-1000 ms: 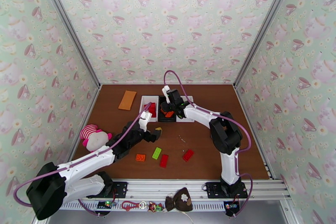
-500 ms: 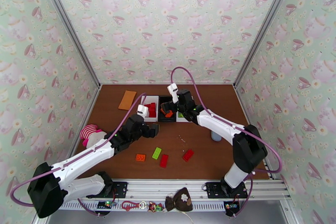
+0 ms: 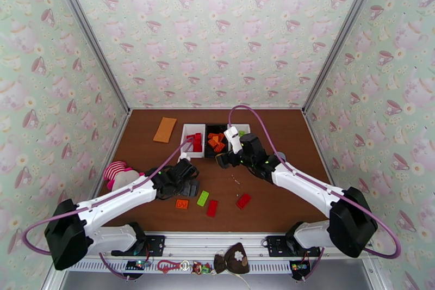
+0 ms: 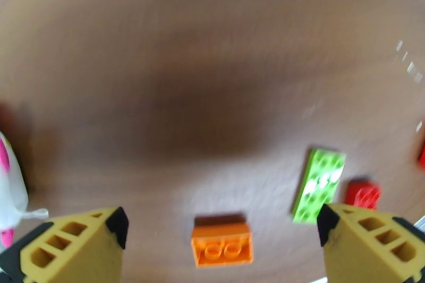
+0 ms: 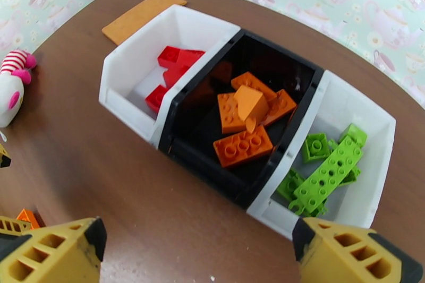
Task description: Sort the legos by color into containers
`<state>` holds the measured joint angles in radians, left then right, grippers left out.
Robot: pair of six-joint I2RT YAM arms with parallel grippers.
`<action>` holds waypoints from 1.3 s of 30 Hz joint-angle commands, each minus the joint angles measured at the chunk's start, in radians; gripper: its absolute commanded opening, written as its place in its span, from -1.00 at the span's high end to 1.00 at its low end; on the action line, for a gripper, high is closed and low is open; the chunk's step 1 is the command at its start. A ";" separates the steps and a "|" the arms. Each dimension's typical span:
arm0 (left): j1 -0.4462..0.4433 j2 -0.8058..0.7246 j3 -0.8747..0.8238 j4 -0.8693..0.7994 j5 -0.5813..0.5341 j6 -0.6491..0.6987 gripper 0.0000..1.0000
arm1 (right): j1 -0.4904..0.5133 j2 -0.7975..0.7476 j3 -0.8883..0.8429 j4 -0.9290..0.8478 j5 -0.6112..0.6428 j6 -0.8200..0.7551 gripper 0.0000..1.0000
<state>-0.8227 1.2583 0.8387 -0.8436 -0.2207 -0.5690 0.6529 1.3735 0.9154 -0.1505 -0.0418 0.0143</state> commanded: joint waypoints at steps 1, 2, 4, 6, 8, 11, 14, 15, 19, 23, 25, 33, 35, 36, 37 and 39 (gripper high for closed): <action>-0.013 0.034 -0.002 -0.116 0.040 -0.069 -1.00 | 0.004 -0.012 -0.010 -0.011 -0.007 0.001 -0.98; -0.014 0.042 -0.005 -0.120 0.048 -0.078 -1.00 | 0.004 -0.011 -0.009 -0.009 -0.001 0.001 -0.97; -0.018 0.054 -0.020 -0.106 0.079 -0.088 -1.00 | 0.004 -0.001 -0.002 -0.008 0.000 0.003 -0.98; -0.017 0.071 -0.033 -0.083 0.110 -0.094 -1.00 | 0.005 0.004 0.002 -0.006 -0.003 0.003 -0.98; -0.017 0.097 -0.045 -0.060 0.132 -0.102 -0.99 | 0.005 0.009 0.003 -0.007 0.000 0.000 -0.97; -0.019 0.133 -0.058 -0.034 0.155 -0.110 -0.95 | 0.006 0.015 0.007 -0.014 0.008 -0.010 -0.98; -0.020 0.161 -0.076 -0.006 0.179 -0.110 -0.91 | 0.006 0.016 0.009 -0.017 0.012 -0.014 -0.97; -0.019 0.168 -0.082 0.003 0.187 -0.108 -0.89 | 0.007 0.018 0.010 -0.017 0.012 -0.013 -0.97; -0.020 0.185 -0.088 0.018 0.195 -0.105 -0.72 | 0.007 0.022 0.014 -0.020 0.012 -0.011 -0.97; -0.020 0.201 -0.093 0.031 0.191 -0.106 -0.46 | 0.007 0.028 0.020 -0.021 0.011 -0.009 -0.97; -0.020 0.211 -0.092 0.034 0.192 -0.108 -0.38 | 0.007 0.030 0.023 -0.023 0.008 -0.009 -0.97; -0.019 0.190 -0.085 0.017 0.173 -0.118 -0.16 | 0.007 0.026 0.033 -0.041 0.012 -0.028 -0.97; -0.019 0.177 -0.089 0.020 0.174 -0.119 -0.14 | 0.007 0.024 0.034 -0.048 0.002 -0.036 -0.97; -0.017 0.168 -0.086 0.025 0.171 -0.116 -0.13 | 0.007 0.021 0.034 -0.052 -0.001 -0.039 -0.97; -0.016 0.160 -0.084 0.031 0.173 -0.108 -0.12 | 0.008 0.013 0.032 -0.054 -0.004 -0.041 -0.97; -0.015 0.146 -0.069 0.042 0.169 -0.103 -0.11 | 0.007 0.001 0.029 -0.054 -0.006 -0.043 -0.98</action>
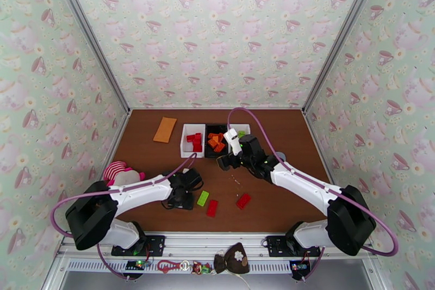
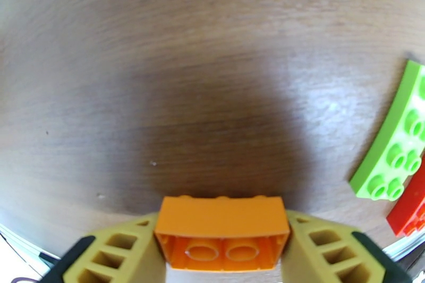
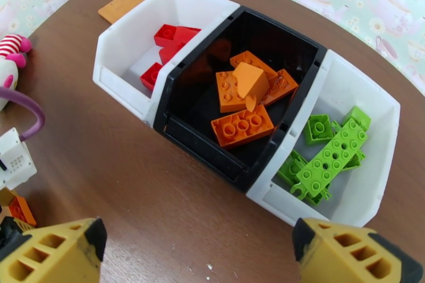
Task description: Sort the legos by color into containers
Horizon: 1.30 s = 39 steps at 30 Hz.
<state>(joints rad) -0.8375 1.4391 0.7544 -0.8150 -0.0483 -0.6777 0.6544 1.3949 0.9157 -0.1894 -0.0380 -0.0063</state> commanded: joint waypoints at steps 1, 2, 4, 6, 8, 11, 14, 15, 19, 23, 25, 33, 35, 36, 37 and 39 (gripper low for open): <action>-0.003 -0.042 0.020 0.020 -0.007 0.007 -0.09 | 0.005 -0.025 0.026 -0.015 -0.010 -0.021 -0.98; -0.002 -0.048 0.026 0.026 -0.011 0.010 -0.08 | 0.006 -0.029 0.027 -0.016 -0.010 -0.019 -0.97; -0.001 -0.057 0.040 0.037 -0.032 0.014 -0.03 | 0.007 -0.037 0.027 -0.021 -0.007 -0.015 -0.97; -0.002 -0.066 0.050 0.053 -0.056 0.022 0.00 | 0.007 -0.045 0.023 -0.024 -0.005 -0.013 -0.97; 0.001 -0.080 0.065 0.087 -0.088 0.042 0.01 | 0.007 -0.061 0.016 -0.023 -0.001 -0.007 -0.98; 0.018 -0.095 0.091 0.173 -0.117 0.091 0.02 | 0.007 -0.093 -0.005 -0.001 0.009 0.002 -0.97; 0.036 -0.098 0.126 0.256 -0.111 0.154 0.02 | 0.007 -0.120 -0.015 0.002 0.015 0.002 -0.97; 0.042 -0.097 0.133 0.290 -0.113 0.175 0.02 | 0.007 -0.129 -0.018 0.004 0.015 0.004 -0.98; 0.074 -0.059 0.187 0.434 -0.117 0.245 0.04 | 0.007 -0.168 -0.040 0.017 0.010 0.016 -0.98; 0.116 0.037 0.298 0.501 -0.119 0.271 0.04 | 0.007 -0.201 -0.063 0.048 0.010 0.040 -0.97; 0.140 0.103 0.334 0.572 -0.111 0.286 0.05 | 0.007 -0.217 -0.082 0.065 0.016 0.047 -0.97; 0.181 0.385 0.603 0.533 -0.120 0.324 0.04 | 0.005 -0.253 -0.113 0.044 0.047 0.054 -0.98; 0.180 0.430 0.657 0.498 -0.127 0.314 0.02 | 0.005 -0.259 -0.116 0.036 0.053 0.055 -0.98; 0.180 0.449 0.678 0.481 -0.133 0.299 0.02 | 0.005 -0.264 -0.118 0.032 0.058 0.055 -0.97; 0.180 0.467 0.697 0.464 -0.137 0.295 0.01 | 0.005 -0.269 -0.124 0.033 0.062 0.058 -0.97; 0.181 0.492 0.722 0.450 -0.137 0.290 0.01 | 0.006 -0.281 -0.129 0.033 0.070 0.063 -0.98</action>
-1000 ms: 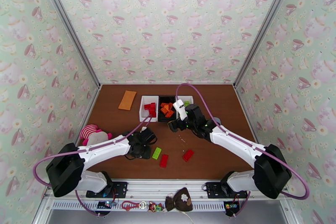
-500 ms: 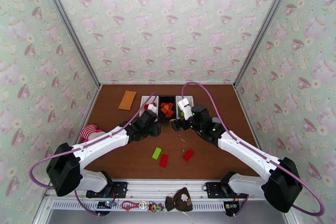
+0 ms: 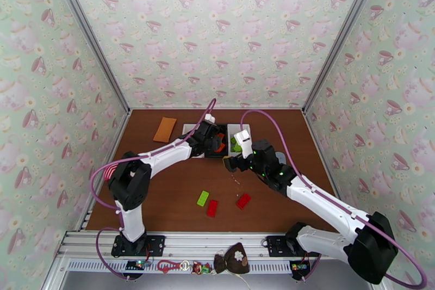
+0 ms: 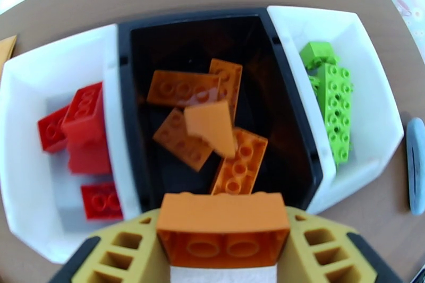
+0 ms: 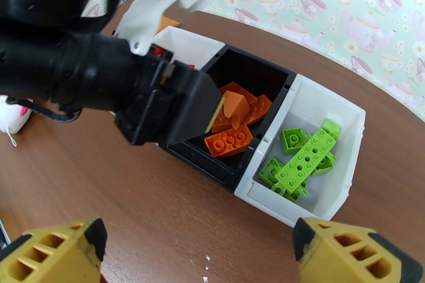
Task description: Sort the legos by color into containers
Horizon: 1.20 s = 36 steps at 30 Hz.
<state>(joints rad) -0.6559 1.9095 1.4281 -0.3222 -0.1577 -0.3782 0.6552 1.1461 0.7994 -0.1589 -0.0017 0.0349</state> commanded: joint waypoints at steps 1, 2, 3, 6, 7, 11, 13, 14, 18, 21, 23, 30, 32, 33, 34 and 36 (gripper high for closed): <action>-0.003 0.033 0.056 -0.046 -0.028 -0.008 0.00 | 0.004 -0.036 -0.014 0.000 0.034 0.024 -0.97; -0.003 0.042 0.063 -0.050 -0.028 -0.008 0.00 | 0.004 -0.042 -0.016 -0.002 0.034 0.025 -0.97; -0.003 0.052 0.072 -0.053 -0.027 -0.006 0.00 | 0.004 -0.047 -0.017 -0.007 0.035 0.025 -0.98; -0.003 0.079 0.099 -0.069 -0.025 0.003 -0.01 | 0.004 -0.058 -0.017 -0.020 0.043 0.022 -0.97; -0.002 0.086 0.107 -0.075 -0.026 0.007 -0.02 | 0.004 -0.061 -0.018 -0.024 0.043 0.020 -0.97; -0.002 0.103 0.127 -0.094 -0.043 0.012 -0.10 | 0.004 -0.066 -0.014 -0.031 0.046 0.019 -0.97; 0.000 0.100 0.123 -0.091 -0.043 0.015 -0.19 | 0.004 -0.066 -0.011 -0.035 0.042 0.023 -0.97; -0.001 0.095 0.120 -0.088 -0.042 0.016 -0.24 | 0.004 -0.067 -0.011 -0.039 0.042 0.024 -0.98; -0.003 0.053 0.089 -0.059 -0.027 0.045 -0.47 | 0.004 -0.078 -0.009 -0.044 0.049 0.025 -0.97; -0.003 -0.001 0.051 -0.035 -0.008 0.071 -0.58 | 0.004 -0.091 -0.010 -0.047 0.053 0.038 -0.97; -0.003 -0.044 0.015 -0.015 0.008 0.089 -0.66 | 0.004 -0.101 -0.014 -0.054 0.045 0.041 -0.98; -0.022 -0.192 -0.113 -0.082 0.021 0.123 -0.88 | 0.004 -0.138 -0.024 -0.082 0.074 0.023 -0.97; -0.037 -0.220 -0.139 -0.136 0.002 0.108 -0.90 | 0.004 -0.150 -0.025 -0.098 0.076 0.020 -0.97; -0.045 -0.235 -0.158 -0.145 0.001 0.107 -0.90 | 0.004 -0.154 -0.020 -0.121 0.086 0.031 -0.97; -0.053 -0.257 -0.186 -0.140 0.006 0.114 -0.90 | 0.004 -0.155 -0.011 -0.153 0.105 0.053 -0.98; -0.072 -0.304 -0.258 -0.089 0.031 0.142 -0.91 | 0.004 -0.150 0.014 -0.235 0.150 0.115 -0.98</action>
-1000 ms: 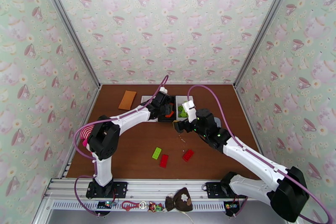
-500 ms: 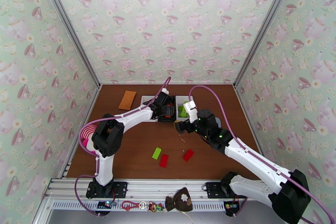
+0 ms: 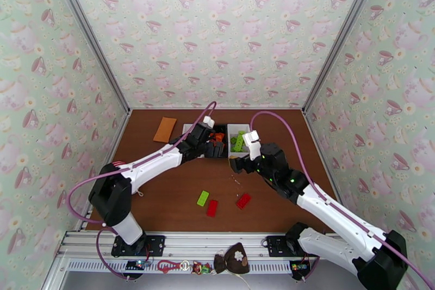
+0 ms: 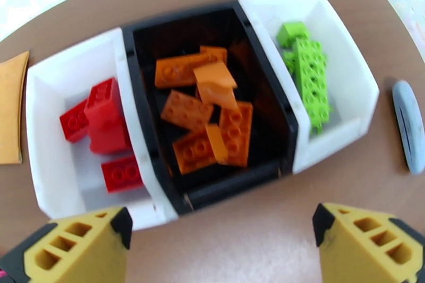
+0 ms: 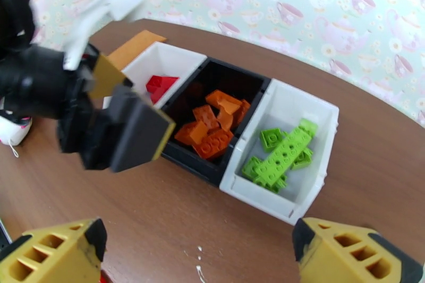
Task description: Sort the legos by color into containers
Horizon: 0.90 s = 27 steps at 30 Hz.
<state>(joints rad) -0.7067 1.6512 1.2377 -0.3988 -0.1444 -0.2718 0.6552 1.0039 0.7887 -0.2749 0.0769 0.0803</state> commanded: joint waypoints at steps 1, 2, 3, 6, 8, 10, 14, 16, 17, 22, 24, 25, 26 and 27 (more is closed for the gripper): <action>-0.027 -0.074 -0.113 0.023 0.049 0.059 -0.93 | 0.004 -0.004 0.032 -0.159 0.087 0.110 -0.98; -0.031 -0.099 -0.149 0.053 0.086 0.081 -0.96 | 0.004 -0.004 0.029 -0.176 0.093 0.145 -0.98; -0.033 -0.122 -0.181 0.075 0.125 0.102 -0.99 | 0.004 -0.008 0.015 -0.182 0.085 0.182 -0.98; -0.036 -0.183 -0.231 0.109 0.198 0.170 -1.00 | 0.004 -0.017 -0.019 -0.208 0.084 0.322 -0.98; -0.039 -0.216 -0.273 0.101 0.251 0.228 -1.00 | 0.009 -0.016 -0.035 -0.246 0.117 0.442 -0.98; -0.041 -0.248 -0.294 0.085 0.310 0.288 -1.00 | 0.025 -0.015 -0.052 -0.287 0.151 0.551 -0.99; -0.054 -0.315 -0.353 0.082 0.436 0.411 -1.00 | 0.110 -0.001 -0.068 -0.367 0.241 0.706 -0.98; -0.066 -0.353 -0.389 0.094 0.478 0.462 -1.00 | 0.148 0.012 -0.075 -0.412 0.276 0.790 -0.98; -0.071 -0.370 -0.402 0.092 0.496 0.484 -1.00 | 0.163 0.020 -0.075 -0.435 0.288 0.838 -0.97; -0.077 -0.443 -0.461 0.083 0.604 0.611 -1.00 | 0.265 0.059 -0.094 -0.514 0.325 1.071 -0.96; -0.079 -0.469 -0.488 0.098 0.639 0.643 -1.00 | 0.305 0.086 -0.097 -0.515 0.322 1.129 -0.94; -0.080 -0.481 -0.502 0.114 0.657 0.651 -1.00 | 0.325 0.108 -0.094 -0.518 0.316 1.157 -0.93; -0.081 -0.491 -0.516 0.133 0.672 0.654 -1.00 | 0.340 0.130 -0.091 -0.520 0.310 1.177 -0.92; -0.084 -0.502 -0.530 0.155 0.688 0.657 -1.00 | 0.352 0.155 -0.085 -0.521 0.301 1.193 -0.90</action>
<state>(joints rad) -0.7834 1.1816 0.7334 -0.3073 0.4404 0.3096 0.9745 1.1145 0.7055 -0.7551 0.3489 1.1244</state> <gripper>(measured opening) 0.999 0.957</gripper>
